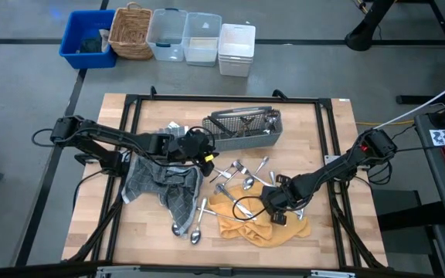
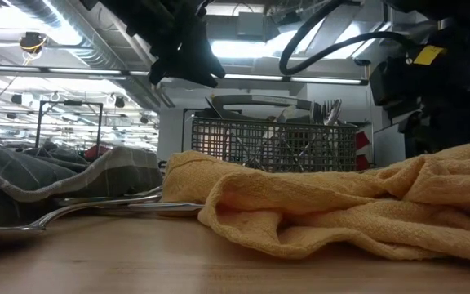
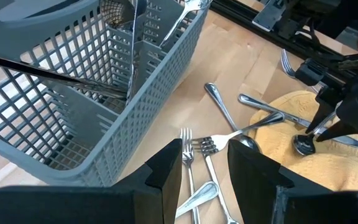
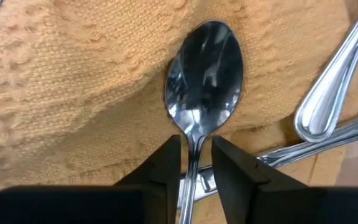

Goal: Sort silverware
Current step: Put the silver spoon into the gray utensil holder

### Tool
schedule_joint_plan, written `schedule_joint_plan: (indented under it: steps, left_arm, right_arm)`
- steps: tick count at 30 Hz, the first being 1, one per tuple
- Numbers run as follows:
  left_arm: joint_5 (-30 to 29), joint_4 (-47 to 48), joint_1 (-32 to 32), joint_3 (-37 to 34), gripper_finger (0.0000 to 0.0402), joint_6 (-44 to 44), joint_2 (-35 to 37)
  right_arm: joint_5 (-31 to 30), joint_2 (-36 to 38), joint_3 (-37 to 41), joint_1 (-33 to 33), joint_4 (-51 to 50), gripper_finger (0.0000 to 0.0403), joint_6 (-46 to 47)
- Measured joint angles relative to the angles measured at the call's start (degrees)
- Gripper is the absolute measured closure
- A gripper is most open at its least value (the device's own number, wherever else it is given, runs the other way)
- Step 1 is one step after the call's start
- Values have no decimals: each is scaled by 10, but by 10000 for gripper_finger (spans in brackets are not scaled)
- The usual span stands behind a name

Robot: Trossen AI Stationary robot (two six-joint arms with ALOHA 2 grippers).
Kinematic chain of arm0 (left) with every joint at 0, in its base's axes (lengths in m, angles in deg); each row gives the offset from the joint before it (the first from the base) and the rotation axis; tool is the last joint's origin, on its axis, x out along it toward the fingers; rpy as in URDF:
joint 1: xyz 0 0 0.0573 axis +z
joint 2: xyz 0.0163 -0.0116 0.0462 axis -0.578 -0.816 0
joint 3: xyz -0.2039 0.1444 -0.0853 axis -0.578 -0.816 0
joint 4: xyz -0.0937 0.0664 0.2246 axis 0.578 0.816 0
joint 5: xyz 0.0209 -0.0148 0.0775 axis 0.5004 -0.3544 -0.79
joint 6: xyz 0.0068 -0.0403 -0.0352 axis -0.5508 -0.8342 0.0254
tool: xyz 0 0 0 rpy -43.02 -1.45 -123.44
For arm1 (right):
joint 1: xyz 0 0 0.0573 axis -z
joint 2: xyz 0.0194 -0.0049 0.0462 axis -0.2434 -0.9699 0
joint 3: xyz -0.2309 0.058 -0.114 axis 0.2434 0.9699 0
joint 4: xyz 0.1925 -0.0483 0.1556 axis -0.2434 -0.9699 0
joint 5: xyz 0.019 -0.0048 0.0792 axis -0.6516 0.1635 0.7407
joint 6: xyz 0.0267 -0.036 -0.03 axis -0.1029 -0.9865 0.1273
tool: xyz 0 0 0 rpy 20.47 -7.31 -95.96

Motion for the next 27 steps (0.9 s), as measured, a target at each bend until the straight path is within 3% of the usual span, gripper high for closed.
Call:
schedule_joint_plan:
  steps: [9, 27]
  left_arm:
    - [0, 0, -2, 0, 284, 0, 0]
    - [0, 13, -6, 0, 284, -2, 0]
  right_arm:
    - [6, -17, 0, 0, -1, 342, 0]
    - [22, -45, -22, 0, -1, 350, 0]
